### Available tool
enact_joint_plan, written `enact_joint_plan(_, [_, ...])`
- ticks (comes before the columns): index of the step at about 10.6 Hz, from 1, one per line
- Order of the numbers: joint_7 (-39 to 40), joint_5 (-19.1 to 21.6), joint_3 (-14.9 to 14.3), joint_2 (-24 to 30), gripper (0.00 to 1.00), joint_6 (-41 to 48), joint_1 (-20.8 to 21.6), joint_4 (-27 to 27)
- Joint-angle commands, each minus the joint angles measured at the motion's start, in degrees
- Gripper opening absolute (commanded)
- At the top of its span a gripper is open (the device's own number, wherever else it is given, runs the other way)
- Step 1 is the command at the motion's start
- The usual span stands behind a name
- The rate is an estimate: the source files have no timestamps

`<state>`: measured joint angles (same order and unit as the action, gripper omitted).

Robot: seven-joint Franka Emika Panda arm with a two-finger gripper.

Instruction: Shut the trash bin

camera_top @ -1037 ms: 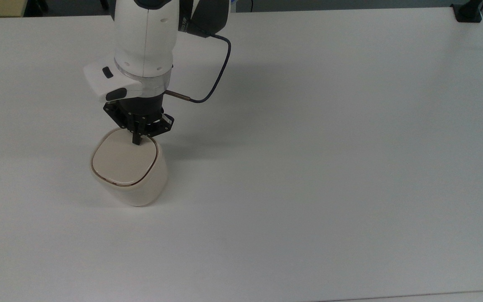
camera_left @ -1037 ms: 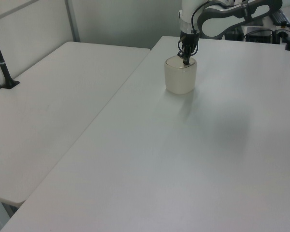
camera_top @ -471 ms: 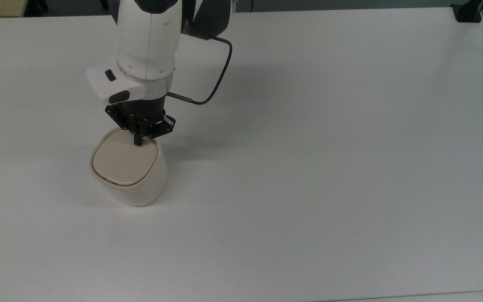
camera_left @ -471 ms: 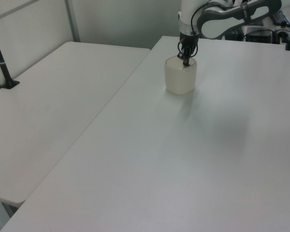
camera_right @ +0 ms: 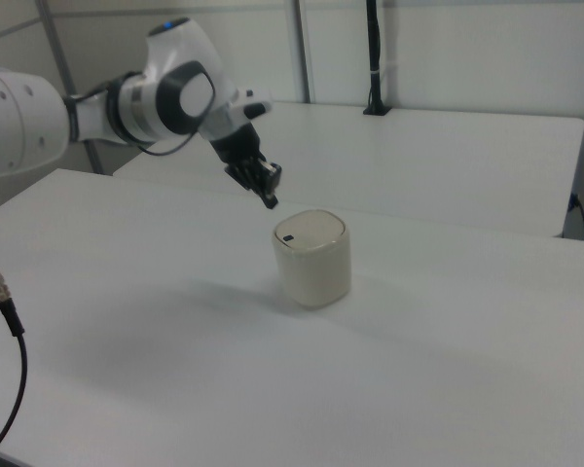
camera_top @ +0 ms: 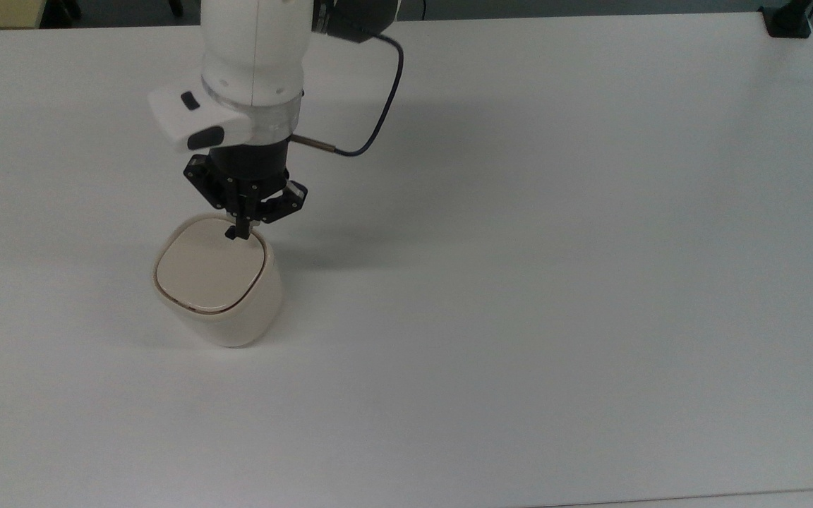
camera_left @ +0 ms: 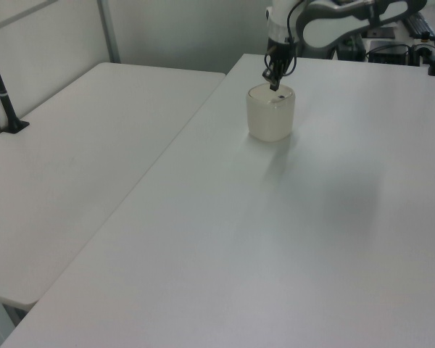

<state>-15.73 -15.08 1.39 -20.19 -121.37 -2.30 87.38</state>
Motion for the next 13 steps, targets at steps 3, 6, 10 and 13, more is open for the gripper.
enact_joint_plan(3, [3.9,6.9,-0.3,12.2,0.07,16.1,5.9,2.0])
enact_joint_plan(6, [11.0,12.8,-0.4,17.1,0.29,20.8,6.0,5.3])
enact_joint_plan(10, [10.9,12.9,-0.5,17.7,1.0,23.6,5.9,5.3])
enact_joint_plan(13, [10.9,11.1,-0.4,18.1,1.0,23.8,6.1,6.3])
